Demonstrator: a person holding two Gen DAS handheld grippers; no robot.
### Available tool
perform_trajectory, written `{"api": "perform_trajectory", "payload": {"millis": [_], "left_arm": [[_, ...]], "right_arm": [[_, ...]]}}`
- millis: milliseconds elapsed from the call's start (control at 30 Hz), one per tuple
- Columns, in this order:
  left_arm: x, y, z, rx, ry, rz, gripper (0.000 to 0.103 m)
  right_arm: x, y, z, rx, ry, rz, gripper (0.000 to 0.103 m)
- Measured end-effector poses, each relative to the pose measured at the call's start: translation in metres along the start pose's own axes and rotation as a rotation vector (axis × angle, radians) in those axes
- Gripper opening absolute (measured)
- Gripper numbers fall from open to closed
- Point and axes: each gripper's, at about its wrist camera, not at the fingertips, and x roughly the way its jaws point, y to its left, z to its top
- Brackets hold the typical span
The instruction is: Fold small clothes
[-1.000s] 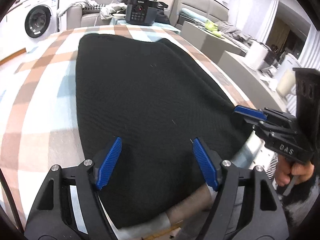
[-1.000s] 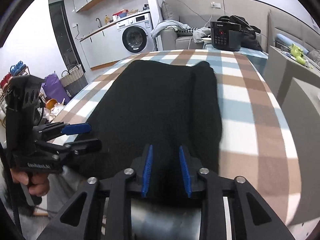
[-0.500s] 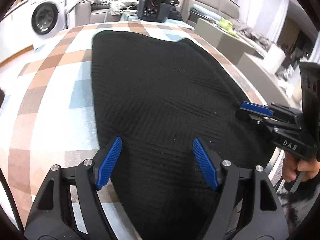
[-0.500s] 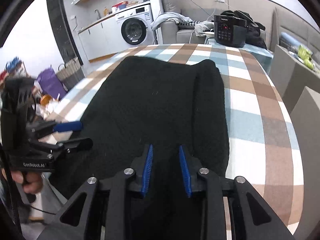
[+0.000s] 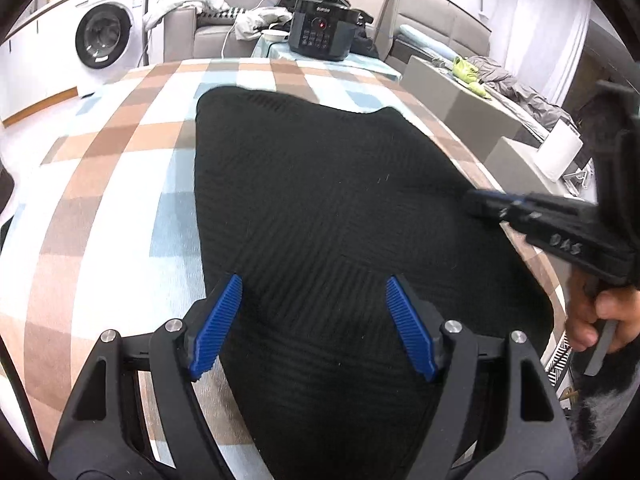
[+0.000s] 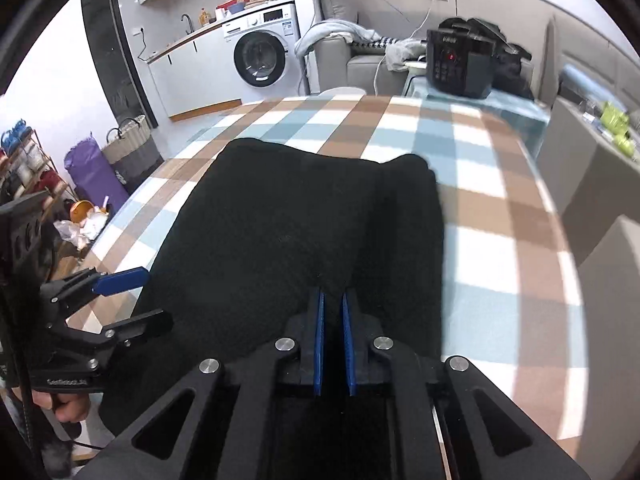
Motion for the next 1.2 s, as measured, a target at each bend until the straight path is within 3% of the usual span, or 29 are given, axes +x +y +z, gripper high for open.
{"api": "perform_trajectory", "payload": {"millis": [67, 167, 300, 367, 433, 567, 667, 733, 800, 1000, 1200], "left_arm": [[0.006, -0.002, 0.001, 0.01, 0.012, 0.011, 0.073], [0.018, -0.003, -0.001, 0.014, 0.037, 0.007, 0.073], [0.018, -0.005, -0.001, 0.037, 0.043, 0.022, 0.073], [0.012, -0.003, 0.004, 0.032, 0.019, 0.009, 0.073], [0.012, -0.001, 0.01, 0.032, 0.003, -0.009, 0.073], [0.027, 0.0, 0.028, 0.056, 0.009, -0.005, 0.071], [0.041, 0.006, 0.038, 0.067, 0.032, 0.002, 0.059], [0.053, 0.017, 0.046, 0.06, 0.047, 0.014, 0.055], [0.06, 0.03, 0.048, 0.031, 0.06, -0.002, 0.055], [0.056, 0.046, 0.052, 0.019, 0.05, -0.023, 0.055], [0.069, 0.047, 0.084, 0.036, 0.022, -0.019, 0.055]], "right_arm": [[0.015, -0.001, -0.004, -0.026, 0.048, -0.072, 0.008], [0.038, -0.003, -0.014, -0.026, 0.104, -0.1, 0.008], [0.025, 0.002, -0.012, -0.026, 0.071, -0.094, 0.015], [0.013, 0.007, -0.009, -0.034, 0.027, -0.067, 0.027], [0.008, 0.017, -0.003, -0.058, 0.005, -0.039, 0.031], [0.019, 0.034, 0.012, -0.101, 0.0, -0.029, 0.031], [0.038, 0.037, 0.019, -0.104, 0.037, 0.032, 0.031], [0.056, 0.029, 0.021, -0.084, 0.078, 0.028, 0.031], [0.065, 0.021, 0.019, -0.072, 0.111, -0.022, 0.031], [0.046, 0.006, 0.014, -0.025, 0.104, -0.018, 0.031], [0.054, 0.01, 0.021, -0.002, 0.086, -0.033, 0.032]]}}
